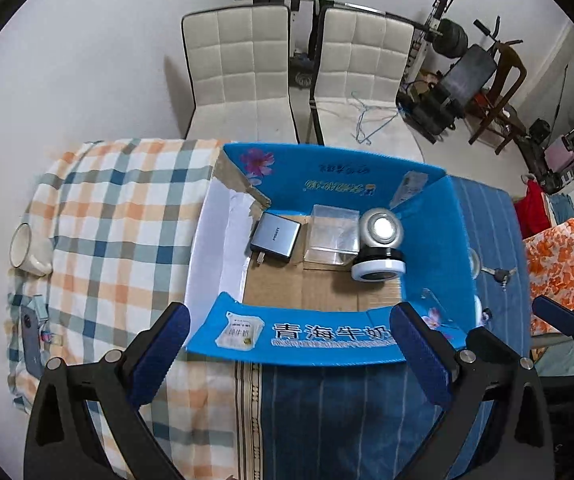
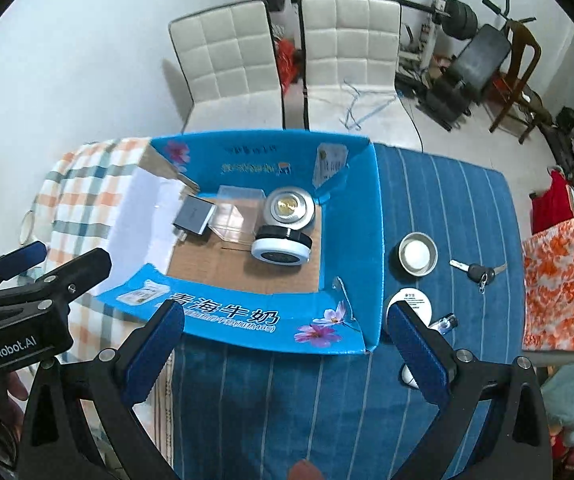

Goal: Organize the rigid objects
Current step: 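Move both grippers back over the remaining table objects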

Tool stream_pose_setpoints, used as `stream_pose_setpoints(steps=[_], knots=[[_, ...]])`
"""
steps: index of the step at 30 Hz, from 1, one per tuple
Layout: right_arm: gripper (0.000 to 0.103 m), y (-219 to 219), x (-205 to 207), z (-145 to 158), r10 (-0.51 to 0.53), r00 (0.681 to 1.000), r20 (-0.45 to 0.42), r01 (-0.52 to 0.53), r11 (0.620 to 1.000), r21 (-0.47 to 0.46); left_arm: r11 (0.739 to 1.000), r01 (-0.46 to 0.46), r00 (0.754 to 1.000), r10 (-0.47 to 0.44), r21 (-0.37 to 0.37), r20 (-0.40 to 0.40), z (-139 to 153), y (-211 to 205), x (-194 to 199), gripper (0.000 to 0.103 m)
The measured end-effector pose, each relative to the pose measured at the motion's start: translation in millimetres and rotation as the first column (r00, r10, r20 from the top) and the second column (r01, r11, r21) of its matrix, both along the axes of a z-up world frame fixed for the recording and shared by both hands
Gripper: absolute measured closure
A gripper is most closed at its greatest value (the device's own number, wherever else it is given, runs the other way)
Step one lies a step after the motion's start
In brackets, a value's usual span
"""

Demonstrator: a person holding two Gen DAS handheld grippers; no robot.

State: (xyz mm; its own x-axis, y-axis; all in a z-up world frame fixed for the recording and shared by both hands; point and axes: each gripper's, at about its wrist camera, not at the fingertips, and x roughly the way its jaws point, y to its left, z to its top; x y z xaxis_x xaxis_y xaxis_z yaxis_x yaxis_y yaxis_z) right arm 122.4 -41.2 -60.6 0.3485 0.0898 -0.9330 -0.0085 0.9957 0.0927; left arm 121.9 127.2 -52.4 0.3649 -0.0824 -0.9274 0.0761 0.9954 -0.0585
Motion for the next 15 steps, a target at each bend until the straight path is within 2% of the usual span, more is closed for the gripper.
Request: stream_pose_setpoints(steps=[8,12,15], knots=[[0.000,-42,-26,34,-0.004,0.999,0.036,0.001,0.996,0.092,1.000,0.024,0.997,-0.024,0.004,0.067,36,-39,-22,0.001],[0.000,-98,-42,27,-0.086,0.996,0.017,0.084,0.992,0.091,0.996,0.083,0.995,-0.082,-0.020,0.059,33,-85,-25,0.000],[0.000,-149,-56,7,-0.177,0.984,-0.027,0.178,0.983,0.044,0.987,0.159,0.987,-0.158,-0.036,0.028,14,-132,-26,0.001]])
